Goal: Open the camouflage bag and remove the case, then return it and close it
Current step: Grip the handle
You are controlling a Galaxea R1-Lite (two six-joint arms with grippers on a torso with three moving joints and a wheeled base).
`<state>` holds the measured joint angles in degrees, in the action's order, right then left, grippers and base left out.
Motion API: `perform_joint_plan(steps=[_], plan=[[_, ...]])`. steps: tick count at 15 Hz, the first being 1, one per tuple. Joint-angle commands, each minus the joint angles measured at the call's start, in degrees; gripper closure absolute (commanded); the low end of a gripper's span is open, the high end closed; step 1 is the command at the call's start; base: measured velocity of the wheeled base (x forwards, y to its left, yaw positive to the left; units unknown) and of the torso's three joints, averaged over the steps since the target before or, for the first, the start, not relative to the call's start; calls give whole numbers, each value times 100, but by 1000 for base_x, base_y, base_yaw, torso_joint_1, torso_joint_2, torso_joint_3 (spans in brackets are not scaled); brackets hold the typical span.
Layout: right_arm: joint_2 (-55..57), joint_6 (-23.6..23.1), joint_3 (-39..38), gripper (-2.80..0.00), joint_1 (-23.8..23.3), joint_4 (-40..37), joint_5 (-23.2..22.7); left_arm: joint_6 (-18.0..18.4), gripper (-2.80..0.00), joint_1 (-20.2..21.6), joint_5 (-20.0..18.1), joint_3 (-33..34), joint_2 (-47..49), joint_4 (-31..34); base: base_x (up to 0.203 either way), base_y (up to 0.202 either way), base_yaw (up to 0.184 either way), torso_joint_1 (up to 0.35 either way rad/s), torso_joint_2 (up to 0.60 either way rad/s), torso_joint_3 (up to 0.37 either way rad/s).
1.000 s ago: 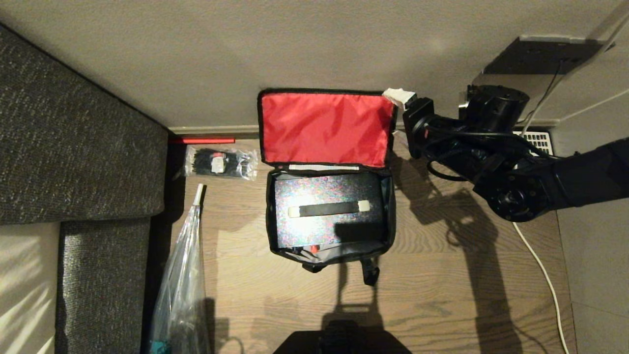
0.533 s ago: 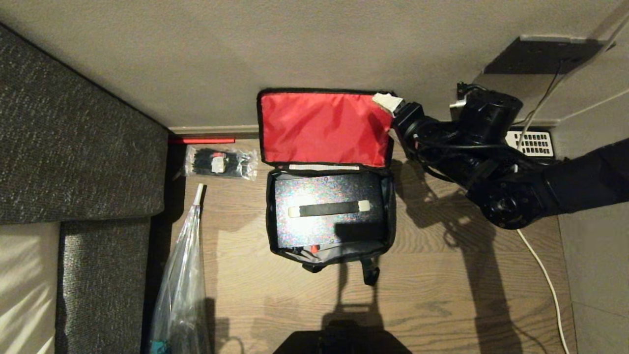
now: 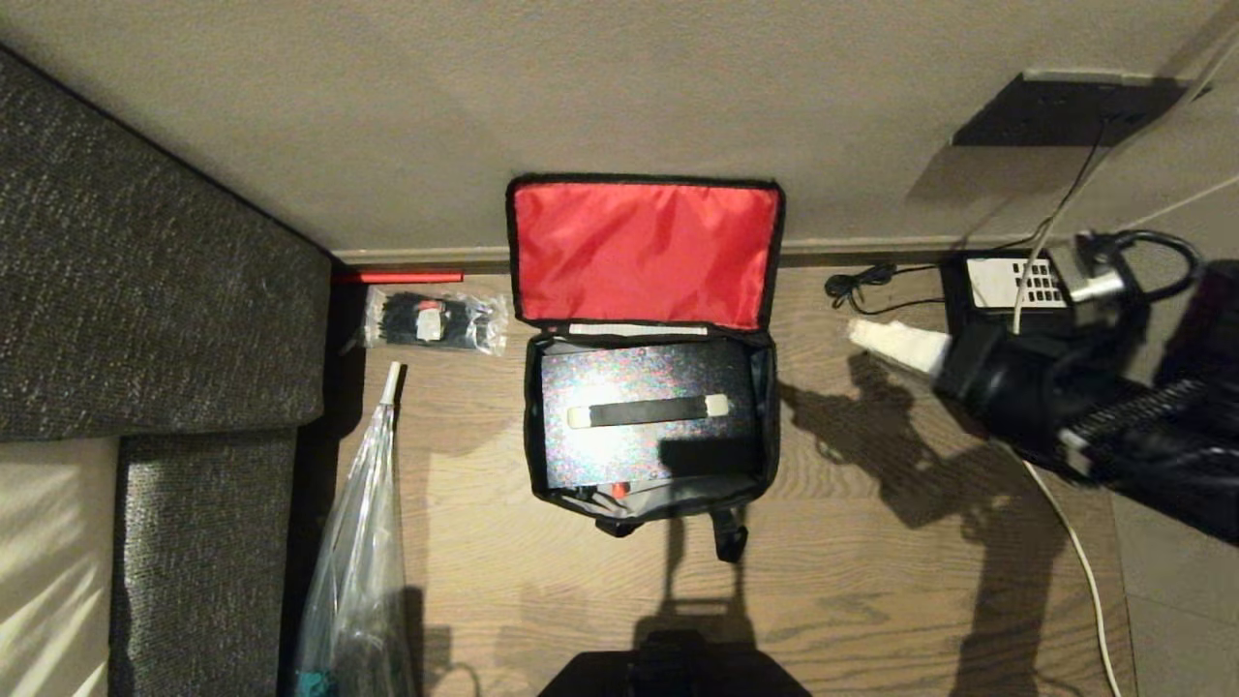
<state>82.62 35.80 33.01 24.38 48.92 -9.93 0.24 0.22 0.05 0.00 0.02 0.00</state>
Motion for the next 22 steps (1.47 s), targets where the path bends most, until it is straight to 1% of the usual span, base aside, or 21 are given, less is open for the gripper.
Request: perform_joint_plan(steps=[1,2,4,5,6,7,8,9,10,11,12,13,14,15,17,19,20,22], plan=[[-1972,-997,-647,0,-37,-1070,138,-7,0,4,4,18,-11,0,0,0,0,0,0,0],[-2501,-1334,-794,0,-75,-1633,205,2,0,4,-3,9,-9,0,0,0,0,0,0,0],[-3891,-2193,-1070,0,-394,-3137,193,-4,0,4,4,15,-9,0,0,0,0,0,0,0],[-4515,-2742,-1211,0,-715,-3975,140,-5,0,4,4,11,-11,0,0,0,0,0,0,0],[-5073,-3221,-1368,0,-1086,-4550,95,-7,0,4,4,18,-2,0,0,0,0,0,0,0],[-5609,-3663,-1619,0,-1545,-5052,63,2,0,4,4,9,-11,0,0,0,0,0,0,0],[-6115,-3951,-2007,0,-1812,-5311,51,2,0,4,4,10,-11,0,0,0,0,0,0,0],[-6433,-4090,-2465,0,-1954,-5409,122,-3,0,4,2,9,-9,0,0,0,0,0,0,0],[-6616,-4004,-2829,0,-2093,-5368,483,2,0,4,-5,9,-11,0,0,0,0,0,0,0],[-6711,-3672,-2991,0,-2171,-5225,767,-3,0,4,4,18,-7,0,0,0,0,0,0,0],[-6702,-3735,-3021,0,-2189,-5261,860,11,0,4,-5,9,-11,0,0,0,0,0,0,0],[-6708,-3907,-3146,0,-2192,-5201,916,2,0,4,4,9,-2,0,0,0,0,0,0,0],[-6710,-3957,-3274,0,-2192,-4932,937,1,0,4,-5,17,-11,0,0,0,0,0,0,0],[-6818,-3973,-3286,0,-2211,-4898,923,11,0,4,-5,16,-10,0,0,0,0,0,0,0],[-7600,-4047,-3286,0,-2292,-4902,900,6,0,4,1,12,-8,0,0,0,0,0,0,0],[-8238,-4029,-3282,0,-2349,-4930,892,-16,0,4,3,14,-6,0,0,0,0,0,0,0],[-8281,-3940,-3290,0,-2378,-4910,888,16,0,4,-5,15,-11,0,0,0,0,0,0,0],[-8271,-3905,-3292,0,-2386,-4901,887,2,0,4,-5,10,-11,0,0,0,0,0,0,0]])
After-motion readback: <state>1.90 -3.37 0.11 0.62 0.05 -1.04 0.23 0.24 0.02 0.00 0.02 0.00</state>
